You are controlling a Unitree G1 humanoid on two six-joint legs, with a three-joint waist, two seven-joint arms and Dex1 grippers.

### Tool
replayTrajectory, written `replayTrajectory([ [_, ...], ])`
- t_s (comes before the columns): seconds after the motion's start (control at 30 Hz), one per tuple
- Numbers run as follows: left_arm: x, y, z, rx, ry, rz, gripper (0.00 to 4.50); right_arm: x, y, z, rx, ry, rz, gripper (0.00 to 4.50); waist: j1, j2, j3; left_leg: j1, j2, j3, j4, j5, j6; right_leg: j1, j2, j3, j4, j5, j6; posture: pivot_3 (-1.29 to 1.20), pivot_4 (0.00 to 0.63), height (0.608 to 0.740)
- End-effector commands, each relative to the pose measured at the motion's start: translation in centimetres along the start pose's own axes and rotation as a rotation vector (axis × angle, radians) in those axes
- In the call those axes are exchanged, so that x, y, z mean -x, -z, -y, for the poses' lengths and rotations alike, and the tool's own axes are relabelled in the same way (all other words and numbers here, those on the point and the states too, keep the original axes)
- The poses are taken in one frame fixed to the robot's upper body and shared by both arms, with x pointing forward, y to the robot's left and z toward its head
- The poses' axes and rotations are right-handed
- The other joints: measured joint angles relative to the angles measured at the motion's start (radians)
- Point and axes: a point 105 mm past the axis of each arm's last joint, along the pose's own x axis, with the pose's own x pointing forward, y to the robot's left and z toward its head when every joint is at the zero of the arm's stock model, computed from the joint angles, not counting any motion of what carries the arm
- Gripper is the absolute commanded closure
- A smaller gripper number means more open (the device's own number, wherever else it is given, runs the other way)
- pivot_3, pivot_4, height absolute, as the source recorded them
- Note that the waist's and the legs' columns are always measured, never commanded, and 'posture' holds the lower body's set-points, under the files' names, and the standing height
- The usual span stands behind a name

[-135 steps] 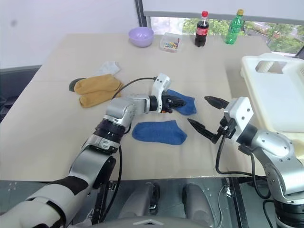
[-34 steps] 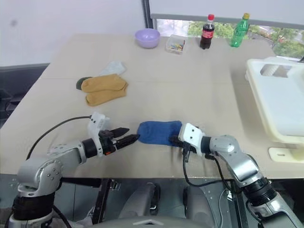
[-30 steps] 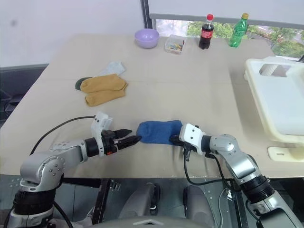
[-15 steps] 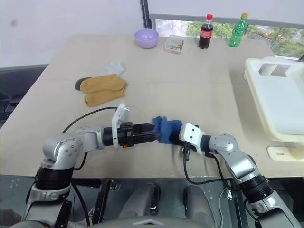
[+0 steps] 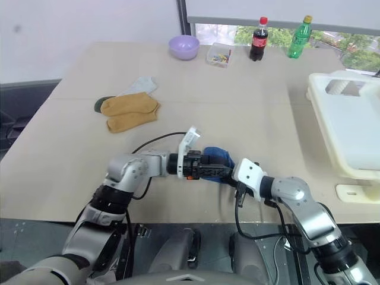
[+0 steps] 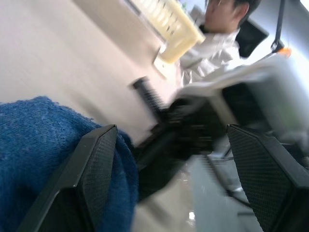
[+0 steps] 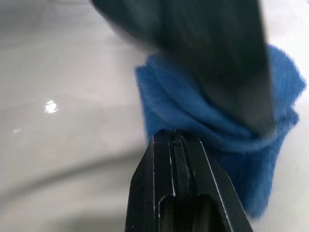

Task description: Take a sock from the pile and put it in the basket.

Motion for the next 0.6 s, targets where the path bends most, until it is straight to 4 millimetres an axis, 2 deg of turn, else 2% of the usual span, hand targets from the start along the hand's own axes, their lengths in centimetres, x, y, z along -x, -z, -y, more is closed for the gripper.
replayTrajectory([
  [0.03, -1.1, 2.1, -1.9, -0.012, -0.063, -0.092, 0.64, 2.4, -3.5, 0.0, -0.051, 0.057, 0.092, 3.74, 0.002, 0.000, 0.000, 0.000, 0.000, 0.000, 0.000, 0.000, 0.000, 0.000, 0.000, 0.000, 0.000, 0.000, 0.000, 0.00, 0.150, 0.740],
  [0.1, -0.7, 2.0, -1.8, -0.031, -0.058, -0.082, 0.64, 3.0, -4.0, 0.1, -0.088, 0.099, 0.108, 2.93, 0.002, 0.000, 0.000, 0.000, 0.000, -0.001, 0.000, 0.000, 0.000, 0.001, 0.000, -0.001, -0.001, 0.000, 0.000, 0.00, 0.150, 0.740],
  [0.13, -0.2, 1.4, -1.1, -0.049, -0.030, -0.054, 0.64, 3.2, -4.2, 0.4, -0.126, 0.128, 0.130, 2.52, -0.002, 0.000, 0.000, 0.000, 0.000, -0.001, 0.000, 0.000, 0.000, 0.001, 0.000, -0.001, -0.001, 0.000, 0.000, 0.00, 0.150, 0.740],
  [0.17, 0.3, 0.7, -0.3, -0.073, -0.003, -0.026, 0.64, 3.3, -4.4, 0.7, -0.155, 0.154, 0.143, 1.82, -0.004, 0.000, 0.000, 0.000, 0.001, 0.000, 0.000, 0.000, 0.000, 0.000, 0.000, 0.000, -0.001, 0.000, -0.001, 0.00, 0.150, 0.740],
  [0.3, 3.1, -2.3, 1.7, -0.237, -0.052, 0.081, 0.64, 3.2, -5.4, 2.3, -0.252, 0.257, 0.216, 0.38, -0.010, 0.000, 0.000, 0.000, 0.003, 0.000, 0.000, 0.000, 0.000, 0.000, 0.001, 0.000, -0.001, -0.001, -0.001, 0.00, 0.150, 0.740],
  [0.43, 6.3, -2.8, 3.0, -0.428, -0.168, 0.064, 0.64, 2.1, -5.6, 3.5, -0.326, 0.286, 0.227, 0.38, -0.016, 0.002, 0.001, -0.001, 0.004, 0.000, -0.002, 0.000, 0.000, -0.002, 0.001, 0.001, -0.001, -0.002, -0.004, 0.00, 0.150, 0.740],
  [0.57, 9.2, -2.6, 3.0, -0.494, -0.322, 0.051, 0.64, -0.8, -2.8, 4.8, -0.362, 0.347, 0.082, 0.38, -0.010, 0.001, 0.001, -0.001, 0.002, 0.000, -0.002, 0.000, 0.000, -0.001, 0.000, 0.001, -0.003, -0.002, -0.004, 0.00, 0.150, 0.740],
  [0.6, 9.4, -2.5, 3.0, -0.505, -0.345, 0.048, 0.64, -1.4, -2.2, 4.5, -0.369, 0.323, 0.052, 0.38, -0.007, 0.002, 0.001, -0.001, 0.002, 0.001, -0.003, 0.000, 0.000, -0.001, 0.000, 0.001, -0.004, -0.002, -0.004, 0.00, 0.150, 0.740],
])
